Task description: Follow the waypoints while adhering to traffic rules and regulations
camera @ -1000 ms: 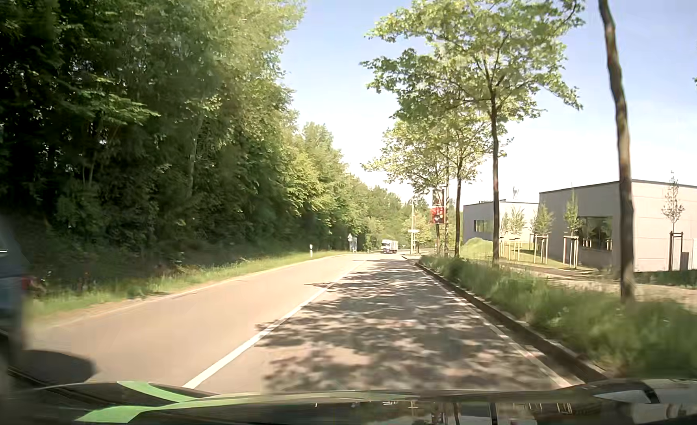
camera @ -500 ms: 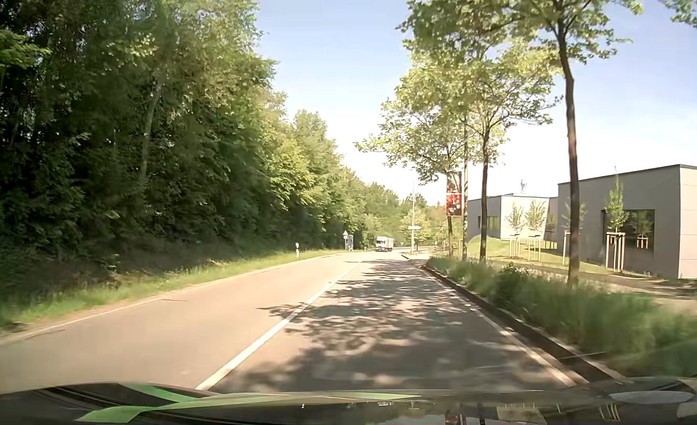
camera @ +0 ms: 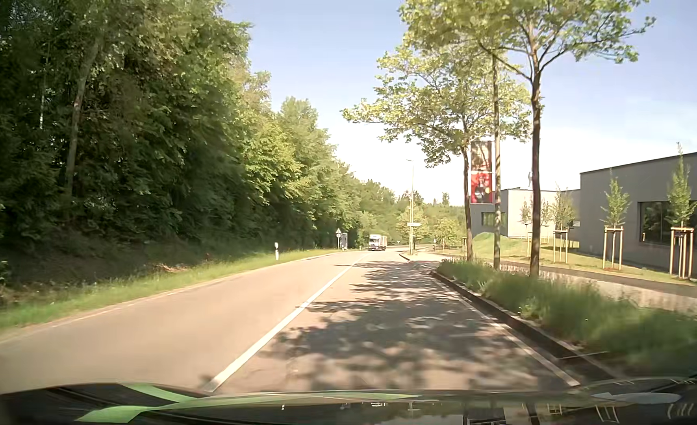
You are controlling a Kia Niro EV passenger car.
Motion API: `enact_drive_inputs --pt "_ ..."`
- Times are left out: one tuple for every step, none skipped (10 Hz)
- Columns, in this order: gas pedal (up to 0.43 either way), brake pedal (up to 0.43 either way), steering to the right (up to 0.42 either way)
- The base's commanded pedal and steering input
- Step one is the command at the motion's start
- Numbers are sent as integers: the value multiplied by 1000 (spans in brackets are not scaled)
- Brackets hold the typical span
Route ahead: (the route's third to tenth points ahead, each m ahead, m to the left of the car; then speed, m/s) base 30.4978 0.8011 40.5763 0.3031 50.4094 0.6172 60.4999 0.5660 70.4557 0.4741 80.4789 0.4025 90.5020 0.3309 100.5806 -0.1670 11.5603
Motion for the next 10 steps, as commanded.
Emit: enact_drive_inputs --pt "0 0 7" --pt "0 0 7" --pt "0 0 7" --pt "0 0 8" --pt "20 0 7" --pt "28 0 7" --pt "28 0 7" --pt "28 0 6" --pt "28 0 5" --pt "39 0 4"
